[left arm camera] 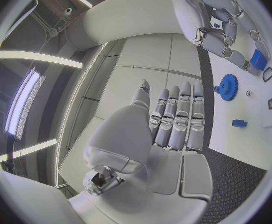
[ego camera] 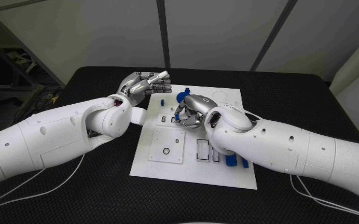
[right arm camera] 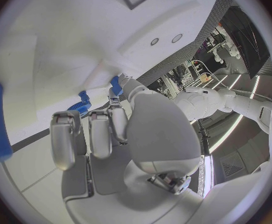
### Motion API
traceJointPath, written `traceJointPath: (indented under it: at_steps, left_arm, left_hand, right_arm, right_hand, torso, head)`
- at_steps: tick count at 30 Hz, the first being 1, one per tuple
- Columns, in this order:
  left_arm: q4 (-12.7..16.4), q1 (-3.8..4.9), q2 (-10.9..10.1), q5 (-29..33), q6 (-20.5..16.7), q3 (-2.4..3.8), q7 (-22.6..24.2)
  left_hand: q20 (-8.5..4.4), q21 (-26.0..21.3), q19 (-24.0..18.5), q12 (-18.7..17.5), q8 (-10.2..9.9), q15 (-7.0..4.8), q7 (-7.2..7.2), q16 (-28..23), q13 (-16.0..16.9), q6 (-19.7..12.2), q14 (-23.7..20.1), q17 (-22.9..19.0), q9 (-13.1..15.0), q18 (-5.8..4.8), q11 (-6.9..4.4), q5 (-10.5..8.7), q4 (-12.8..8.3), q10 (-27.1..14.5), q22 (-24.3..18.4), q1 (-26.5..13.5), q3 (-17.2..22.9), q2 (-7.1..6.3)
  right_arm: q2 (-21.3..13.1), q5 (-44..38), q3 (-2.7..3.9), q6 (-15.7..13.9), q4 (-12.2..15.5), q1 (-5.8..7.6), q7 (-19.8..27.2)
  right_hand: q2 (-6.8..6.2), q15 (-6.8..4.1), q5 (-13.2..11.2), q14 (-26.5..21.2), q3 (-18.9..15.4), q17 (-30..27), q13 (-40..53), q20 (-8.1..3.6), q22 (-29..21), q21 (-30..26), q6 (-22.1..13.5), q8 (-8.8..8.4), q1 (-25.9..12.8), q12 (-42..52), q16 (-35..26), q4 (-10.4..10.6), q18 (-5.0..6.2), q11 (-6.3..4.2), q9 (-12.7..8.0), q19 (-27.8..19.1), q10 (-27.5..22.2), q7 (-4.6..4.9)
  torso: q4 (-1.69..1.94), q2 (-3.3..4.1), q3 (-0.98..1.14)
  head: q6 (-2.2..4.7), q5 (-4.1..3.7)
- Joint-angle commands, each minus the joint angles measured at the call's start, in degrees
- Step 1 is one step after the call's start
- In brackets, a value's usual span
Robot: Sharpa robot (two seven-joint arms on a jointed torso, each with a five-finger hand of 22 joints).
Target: Assemble the parts on the task board
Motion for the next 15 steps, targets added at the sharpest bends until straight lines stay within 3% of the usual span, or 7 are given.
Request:
traceJointPath:
  at_steps: [1, 15]
  left_arm:
    - [0.05, 0.09, 0.09, 0.1, 0.76, 0.05, 0.36]
    - [0.06, 0.09, 0.03, 0.1, 0.89, 0.05, 0.26]
  left_hand:
    - [0.01, -0.2, -0.23, -0.39, -0.3, -0.04, -0.02, -0.39, 0.01, 0.23, -0.51, -0.1, 0.03, -0.32, 0.19, -0.2, -0.34, 0.39, -0.05, -0.16, 0.05, 0.48]
    - [0.02, -0.22, -0.26, -0.43, -0.33, -0.03, 0.03, -0.43, 0.01, 0.23, -0.52, -0.09, 0.02, -0.31, 0.22, -0.22, -0.35, 0.38, -0.08, -0.23, -0.05, 0.46]
  right_arm:
    - [-0.05, -0.92, -0.06, 1.34, -0.1, 0.0, -0.82]
    - [-0.06, -1.23, -0.07, 2.87, 0.03, -0.01, -1.25]
  right_hand:
    - [-0.22, 0.16, 0.19, 4.07, -0.01, 5.88, 4.48, 0.1, 15.1, 0.37, 0.07, -0.38, -0.43, -0.24, -0.31, -0.59, -0.43, 0.05, 0.66, 5.94, -0.22, 0.4]
    - [-1.11, 0.29, 0.32, 4.04, -0.27, 5.72, 4.42, 0.23, 15.1, 0.37, -0.17, -0.75, -0.91, -0.4, -0.43, -1.08, -0.43, 0.22, 0.65, 5.94, -0.31, 0.62]
  torso:
    - [-0.02, -0.02, -0.04]
    - [-0.02, 0.05, 0.0]
  head:
    - [0.07, -0.01]
    - [-0.03, 0.17]
